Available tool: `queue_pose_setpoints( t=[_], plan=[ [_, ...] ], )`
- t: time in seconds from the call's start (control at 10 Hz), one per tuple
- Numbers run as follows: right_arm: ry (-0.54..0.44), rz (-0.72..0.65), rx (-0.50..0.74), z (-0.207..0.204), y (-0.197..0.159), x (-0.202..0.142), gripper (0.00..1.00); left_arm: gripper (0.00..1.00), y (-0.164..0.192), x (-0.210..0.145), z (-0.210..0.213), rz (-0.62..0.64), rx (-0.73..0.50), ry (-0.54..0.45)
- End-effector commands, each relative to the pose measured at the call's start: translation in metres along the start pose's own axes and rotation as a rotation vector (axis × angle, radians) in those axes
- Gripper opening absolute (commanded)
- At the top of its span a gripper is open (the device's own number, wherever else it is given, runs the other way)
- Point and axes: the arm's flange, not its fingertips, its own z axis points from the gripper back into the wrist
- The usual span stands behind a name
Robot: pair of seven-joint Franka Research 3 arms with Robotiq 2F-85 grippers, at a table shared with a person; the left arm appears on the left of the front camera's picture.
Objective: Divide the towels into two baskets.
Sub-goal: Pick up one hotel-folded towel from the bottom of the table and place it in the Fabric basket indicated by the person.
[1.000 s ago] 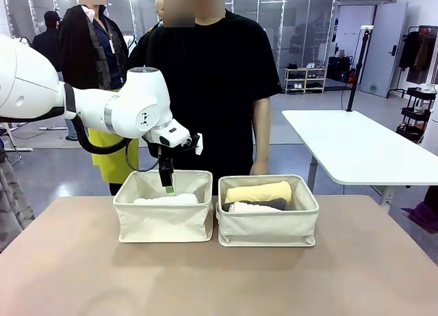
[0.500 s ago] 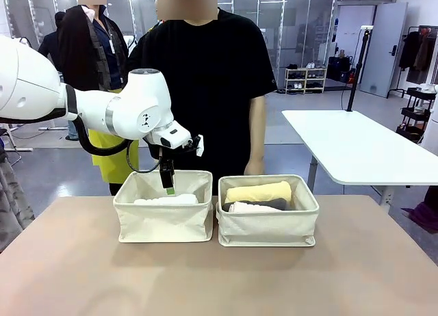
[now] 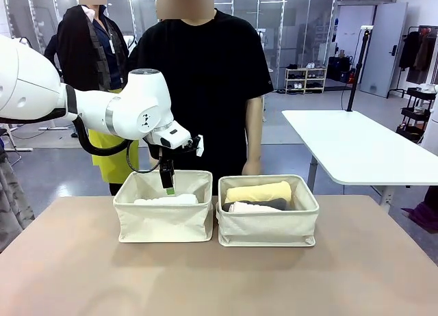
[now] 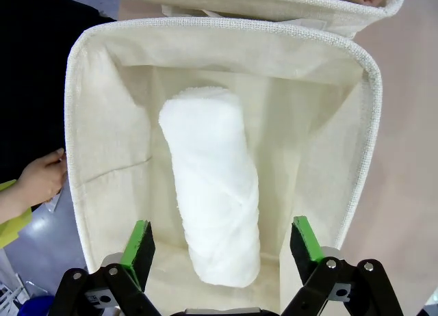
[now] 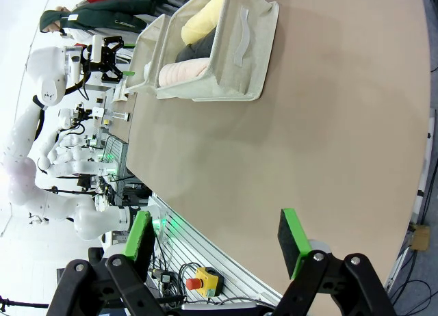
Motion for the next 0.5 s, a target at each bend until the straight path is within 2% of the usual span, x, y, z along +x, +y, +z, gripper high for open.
queue_pose_setpoints(
  t=[0.0,0.4],
  plan=[
    [-0.002,-0.024,0.005,0.0009,0.0055,-0.0021,0.92,1.00,0.0016,-0.0025,0.0020,-0.001,0.004,0.002],
    [-0.002,-0.024,0.005,0.0009,0.0055,-0.0021,0.92,1.00,0.0016,-0.0025,0.0020,-0.001,0.004,0.002]
  ],
)
